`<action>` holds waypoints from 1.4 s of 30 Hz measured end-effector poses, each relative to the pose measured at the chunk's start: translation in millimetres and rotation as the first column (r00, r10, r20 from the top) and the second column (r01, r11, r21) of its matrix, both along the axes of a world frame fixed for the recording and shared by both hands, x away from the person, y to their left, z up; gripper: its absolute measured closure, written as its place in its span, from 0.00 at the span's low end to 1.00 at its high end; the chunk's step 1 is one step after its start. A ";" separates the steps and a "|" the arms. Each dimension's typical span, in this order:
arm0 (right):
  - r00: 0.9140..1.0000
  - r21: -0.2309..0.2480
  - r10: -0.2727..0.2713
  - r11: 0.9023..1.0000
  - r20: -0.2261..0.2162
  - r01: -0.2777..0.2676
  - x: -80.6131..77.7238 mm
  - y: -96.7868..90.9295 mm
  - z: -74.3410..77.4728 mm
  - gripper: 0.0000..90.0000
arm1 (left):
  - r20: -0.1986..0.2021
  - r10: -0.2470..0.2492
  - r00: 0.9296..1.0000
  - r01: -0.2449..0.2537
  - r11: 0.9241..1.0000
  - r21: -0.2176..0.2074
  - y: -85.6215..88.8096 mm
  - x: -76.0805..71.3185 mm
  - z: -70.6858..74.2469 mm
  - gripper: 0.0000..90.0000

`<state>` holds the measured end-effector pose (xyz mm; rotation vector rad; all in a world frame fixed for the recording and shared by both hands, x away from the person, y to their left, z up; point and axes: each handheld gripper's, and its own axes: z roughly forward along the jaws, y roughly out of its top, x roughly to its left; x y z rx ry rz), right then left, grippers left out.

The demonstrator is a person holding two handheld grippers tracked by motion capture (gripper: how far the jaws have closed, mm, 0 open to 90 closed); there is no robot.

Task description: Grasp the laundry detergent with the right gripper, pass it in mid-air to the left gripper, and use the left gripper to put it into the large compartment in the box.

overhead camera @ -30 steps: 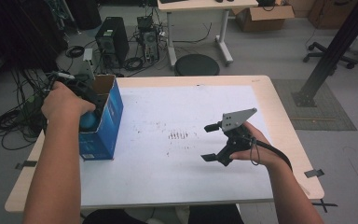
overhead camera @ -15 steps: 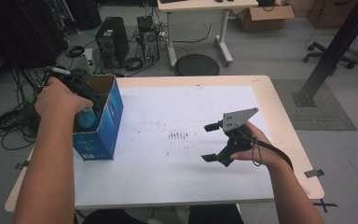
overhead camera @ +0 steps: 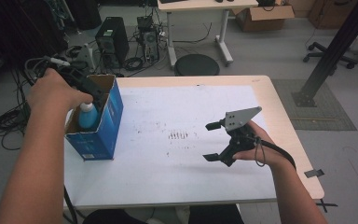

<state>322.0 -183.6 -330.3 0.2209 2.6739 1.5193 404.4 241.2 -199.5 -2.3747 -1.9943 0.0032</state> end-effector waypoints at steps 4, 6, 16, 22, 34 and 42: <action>1.000 -0.003 0.001 1.000 0.008 -0.001 -0.7 -1.7 3.6 0.01 | -0.009 -0.036 0.999 0.036 0.999 0.006 -11.5 -3.4 5.8 0.03; 1.000 -0.005 0.001 1.000 0.012 -0.001 -1.0 -2.9 5.8 0.01 | -0.012 -0.056 0.998 0.056 0.998 0.009 -17.7 -4.8 8.8 0.02; 1.000 -0.025 0.001 1.000 0.026 0.000 -0.7 -7.0 16.9 0.01 | -0.017 -0.190 0.982 0.190 0.981 0.028 -55.6 -13.5 19.6 0.00; 0.999 -0.076 0.010 0.997 0.049 -0.006 4.2 -7.7 33.2 0.01 | -0.020 -0.342 0.940 0.342 0.939 0.018 -85.8 -23.2 21.0 0.00; 0.996 -0.257 0.036 0.966 0.084 -0.013 21.0 -0.8 72.9 0.02 | -0.022 -0.638 0.770 0.638 0.770 -0.001 -128.6 -42.6 10.4 0.00; 0.995 -0.377 0.055 0.926 0.086 -0.018 24.1 10.5 91.7 0.02 | -0.025 -0.763 0.646 0.764 0.646 0.004 -146.2 -53.2 5.9 0.00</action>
